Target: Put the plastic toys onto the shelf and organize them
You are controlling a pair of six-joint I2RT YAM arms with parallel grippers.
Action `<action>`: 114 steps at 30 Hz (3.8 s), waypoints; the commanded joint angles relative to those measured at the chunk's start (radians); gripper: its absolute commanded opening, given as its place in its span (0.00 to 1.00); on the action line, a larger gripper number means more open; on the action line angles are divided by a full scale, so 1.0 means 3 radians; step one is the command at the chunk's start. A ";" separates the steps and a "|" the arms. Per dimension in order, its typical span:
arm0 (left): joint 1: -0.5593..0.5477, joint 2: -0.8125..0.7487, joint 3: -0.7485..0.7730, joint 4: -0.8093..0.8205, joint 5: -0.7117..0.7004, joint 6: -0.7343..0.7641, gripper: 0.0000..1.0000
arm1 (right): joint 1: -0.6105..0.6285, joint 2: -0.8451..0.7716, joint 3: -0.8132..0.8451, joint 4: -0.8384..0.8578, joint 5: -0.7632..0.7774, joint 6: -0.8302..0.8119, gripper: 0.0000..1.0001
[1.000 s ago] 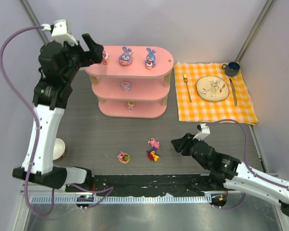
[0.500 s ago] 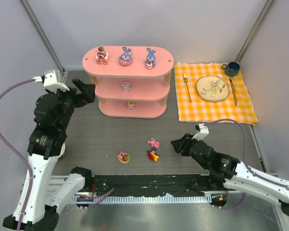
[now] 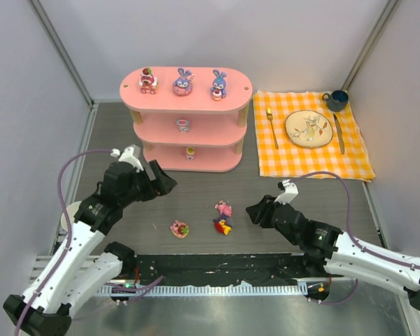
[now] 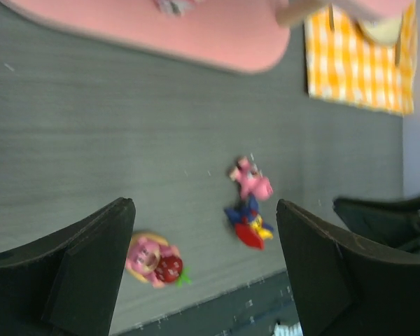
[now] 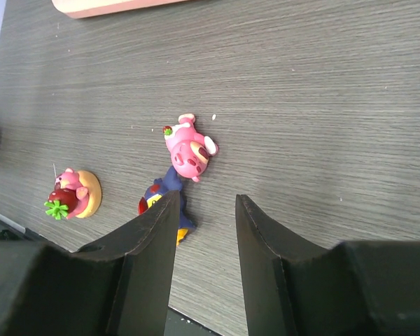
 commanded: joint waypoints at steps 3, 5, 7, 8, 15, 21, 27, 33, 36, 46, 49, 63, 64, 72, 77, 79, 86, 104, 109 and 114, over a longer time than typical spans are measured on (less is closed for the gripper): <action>-0.0906 -0.0113 -0.0195 -0.0128 -0.0434 -0.0820 0.87 | -0.0008 0.0173 0.0012 0.0354 -0.0052 -0.0010 0.44; -0.1371 -0.0083 -0.0333 -0.0092 -0.0664 -0.1016 0.87 | -0.0008 0.0193 0.0002 0.0380 -0.0057 -0.0015 0.44; -0.1860 -0.0052 -0.0394 -0.0203 -0.1144 -0.1302 0.88 | -0.0008 0.0214 0.0012 0.0380 -0.0068 -0.0010 0.44; -0.2000 -0.0011 -0.0395 -0.0275 -0.1283 -0.1404 0.88 | -0.0008 0.0209 0.0012 0.0375 -0.0078 -0.0015 0.44; -0.2799 0.0269 -0.0471 -0.0516 -0.2071 -0.2314 0.89 | -0.0008 0.0050 -0.0080 0.0349 -0.0088 0.0026 0.44; -0.3279 0.0801 -0.0323 -0.0746 -0.2511 -0.3117 0.86 | -0.0008 -0.0057 -0.0070 0.0237 -0.0088 0.0041 0.44; -0.3535 0.0991 -0.0267 -0.1282 -0.2731 -0.3929 0.84 | -0.0008 -0.0159 -0.0085 0.0160 -0.0073 0.0041 0.44; -0.3540 0.0777 -0.0409 -0.1385 -0.3032 -0.4314 0.86 | -0.0008 -0.0114 -0.0085 0.0155 -0.0068 0.0047 0.44; -0.3540 0.0751 -0.0466 -0.1375 -0.3084 -0.4381 0.86 | -0.0008 -0.0108 -0.0080 0.0150 -0.0073 0.0052 0.44; -0.3546 0.1058 -0.0650 -0.1084 -0.2905 -0.4499 0.94 | -0.0008 -0.0098 -0.0070 0.0150 -0.0078 0.0042 0.44; -0.3546 0.1094 -0.0768 -0.0915 -0.2864 -0.4519 0.95 | -0.0008 -0.0103 -0.0064 0.0155 -0.0088 0.0041 0.44; -0.3515 0.1390 -0.0936 -0.0307 -0.2813 -0.4269 0.78 | -0.0008 -0.0073 -0.0049 0.0155 -0.0068 0.0041 0.44; -0.3515 0.1390 -0.0947 -0.0286 -0.2803 -0.4223 0.75 | -0.0008 -0.0068 -0.0049 0.0150 -0.0063 0.0047 0.44; -0.3428 0.1273 -0.0988 -0.0122 -0.2798 -0.3722 0.31 | -0.0008 -0.0037 -0.0054 0.0155 -0.0052 0.0062 0.44; -0.3280 0.1211 -0.0972 0.0005 -0.2665 -0.3175 0.08 | -0.0008 -0.0042 -0.0059 0.0155 -0.0058 0.0067 0.44; -0.3244 0.1211 -0.0972 0.0056 -0.2558 -0.2848 0.00 | -0.0008 -0.0037 -0.0064 0.0155 -0.0058 0.0067 0.44; -0.3172 0.1502 -0.0600 0.0175 -0.2210 -0.1785 0.00 | -0.0008 -0.0032 -0.0075 0.0165 -0.0052 0.0077 0.44; -0.3172 0.1124 -0.0901 0.0890 -0.1826 -0.0889 0.29 | -0.0008 0.0055 -0.0054 0.0211 -0.0073 0.0067 0.44; -0.3167 0.1114 -0.0937 0.0737 -0.1862 -0.1052 0.81 | -0.0013 0.0168 -0.0049 0.0313 -0.0129 0.0057 0.44; -0.3172 0.1058 -0.0809 0.0538 -0.2045 -0.1216 1.00 | -0.0008 0.0234 -0.0039 0.0374 -0.0155 0.0062 0.44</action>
